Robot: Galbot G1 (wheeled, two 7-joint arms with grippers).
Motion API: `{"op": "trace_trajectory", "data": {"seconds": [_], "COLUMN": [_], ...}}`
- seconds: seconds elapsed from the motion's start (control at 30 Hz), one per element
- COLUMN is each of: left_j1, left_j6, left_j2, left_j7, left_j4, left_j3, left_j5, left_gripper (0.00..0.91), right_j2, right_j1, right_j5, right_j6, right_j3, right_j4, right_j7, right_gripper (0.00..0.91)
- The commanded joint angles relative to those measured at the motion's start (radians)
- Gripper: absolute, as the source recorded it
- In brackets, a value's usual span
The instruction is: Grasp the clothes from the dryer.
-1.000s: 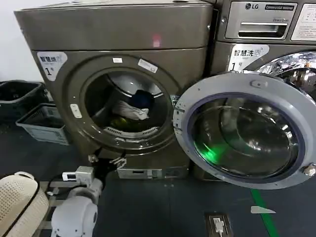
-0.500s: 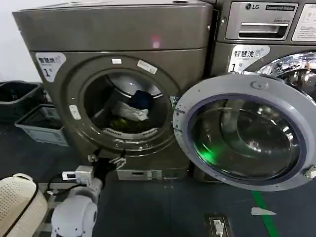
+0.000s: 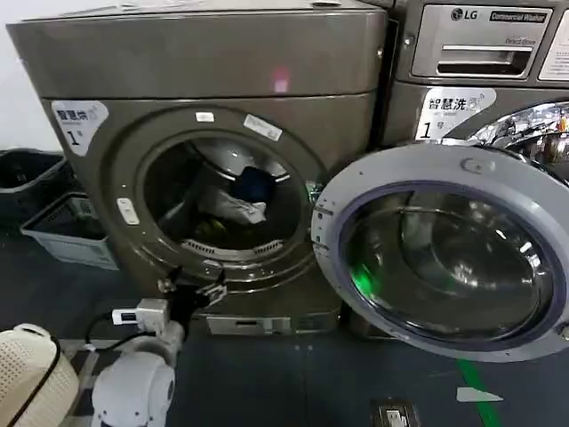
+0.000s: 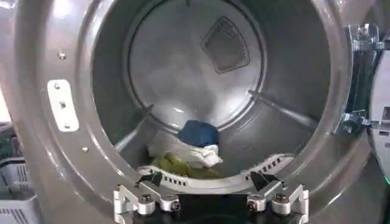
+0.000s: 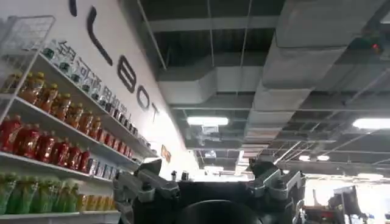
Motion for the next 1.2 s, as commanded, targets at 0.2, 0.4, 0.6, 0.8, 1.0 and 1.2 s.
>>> {"op": "trace_trajectory", "data": {"seconds": [0.2,0.4,0.6,0.8,1.0,1.2], "left_j1": [-0.001,-0.001,-0.002,-0.006,-0.004,0.003], "left_j6": [0.049,0.049,0.049,0.049,0.049,0.049], "left_j2": [0.001,0.000,0.001,-0.001,-0.001,-0.002], "left_j7": [0.002,0.002,0.006,0.006,0.006,0.004], "left_j4": [0.003,0.008,0.009,0.011,0.014,0.013], "left_j3": [-0.001,0.001,0.000,0.000,0.000,0.003], "left_j5": [0.003,0.004,0.003,0.003,0.005,0.008], "left_gripper": [0.907,0.907,0.907,0.907,0.907,0.907], "right_j2": [0.001,0.005,0.010,0.008,0.016,0.020], "right_j1": [-0.002,-0.003,-0.001,-0.005,-0.011,-0.009], "right_j5": [0.001,0.000,0.000,0.000,0.000,0.000], "right_j6": [-0.001,-0.001,-0.002,-0.001,0.002,0.001], "right_j3": [0.001,0.001,-0.004,0.002,0.006,0.000], "right_j4": [0.001,0.001,0.006,-0.003,-0.007,-0.003], "right_j7": [0.001,0.000,0.000,0.000,-0.001,-0.001], "right_gripper": [0.907,0.907,0.907,0.907,0.907,0.907]}}
